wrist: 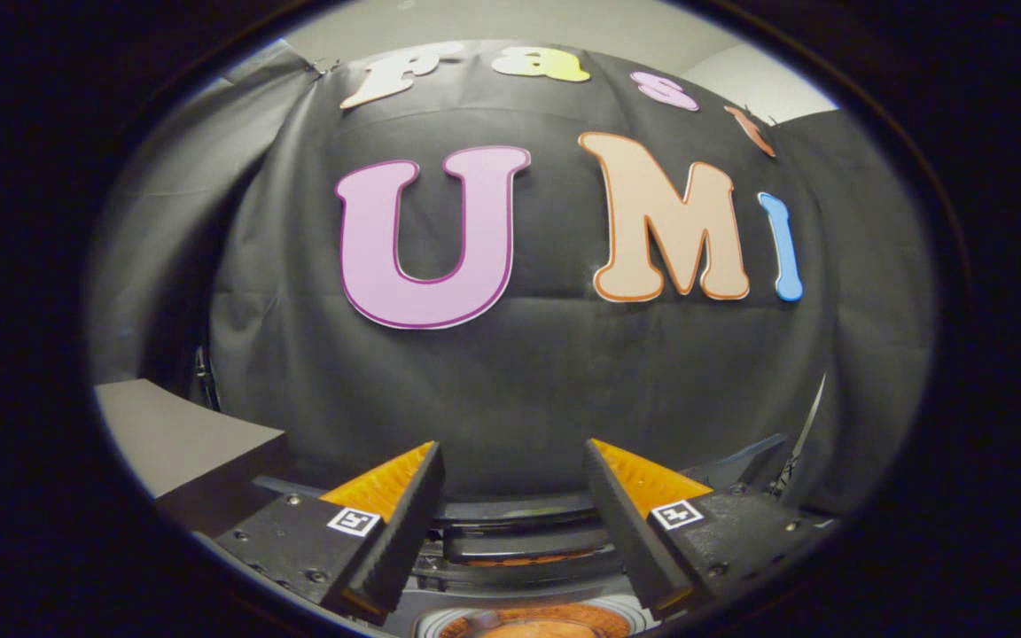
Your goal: Put the clothes into the washing machine and then close the washing machine lid.
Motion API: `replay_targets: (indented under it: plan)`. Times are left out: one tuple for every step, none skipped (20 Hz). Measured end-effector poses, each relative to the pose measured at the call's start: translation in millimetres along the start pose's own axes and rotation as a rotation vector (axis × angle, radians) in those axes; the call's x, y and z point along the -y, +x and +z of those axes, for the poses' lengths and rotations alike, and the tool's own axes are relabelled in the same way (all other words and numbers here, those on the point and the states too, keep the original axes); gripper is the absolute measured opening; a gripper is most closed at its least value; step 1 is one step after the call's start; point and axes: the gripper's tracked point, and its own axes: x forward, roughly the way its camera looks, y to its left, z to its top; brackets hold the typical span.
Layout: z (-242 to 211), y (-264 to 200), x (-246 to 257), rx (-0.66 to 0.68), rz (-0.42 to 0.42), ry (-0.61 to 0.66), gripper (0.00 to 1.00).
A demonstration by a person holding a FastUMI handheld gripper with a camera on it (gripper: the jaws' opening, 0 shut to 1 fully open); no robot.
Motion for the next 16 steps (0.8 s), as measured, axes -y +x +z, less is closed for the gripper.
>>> replay_targets:
  plan:
    - [0.1, -0.5, -0.1, 0.006, -0.002, 0.002, 0.96]
    - [0.6, -0.6, 0.2, 0.010, -0.004, -0.001, 0.96]
    - [0.6, -0.8, 0.9, 0.017, -0.006, -0.001, 0.96]
    - [1.6, -0.6, 0.8, 0.024, -0.007, 0.000, 0.96]
    - [3.0, -1.0, 0.5, 0.034, -0.007, 0.000, 0.95]
    - [3.9, -0.9, 0.4, 0.041, -0.006, 0.001, 0.95]
    - [4.3, -0.6, 0.5, 0.049, -0.006, 0.001, 0.95]
    - [4.9, 0.1, 0.5, 0.052, -0.006, 0.002, 0.95]
    - [5.1, -0.4, 0.6, 0.055, -0.008, 0.001, 0.95]
    - [4.7, -0.5, 1.2, 0.053, -0.010, 0.001, 0.95]
    - [4.6, -0.9, 1.6, 0.054, -0.011, 0.000, 0.95]
    - [4.6, -1.2, 2.1, 0.054, -0.011, 0.001, 0.95]
    - [4.9, -1.2, 1.6, 0.055, -0.012, 0.001, 0.95]
    - [4.8, -1.8, 2.2, 0.053, -0.011, -0.001, 0.95]
    - [5.1, -1.6, 2.1, 0.058, -0.012, 0.001, 0.95]
    - [5.9, -0.9, 2.1, 0.062, -0.011, 0.001, 0.95]
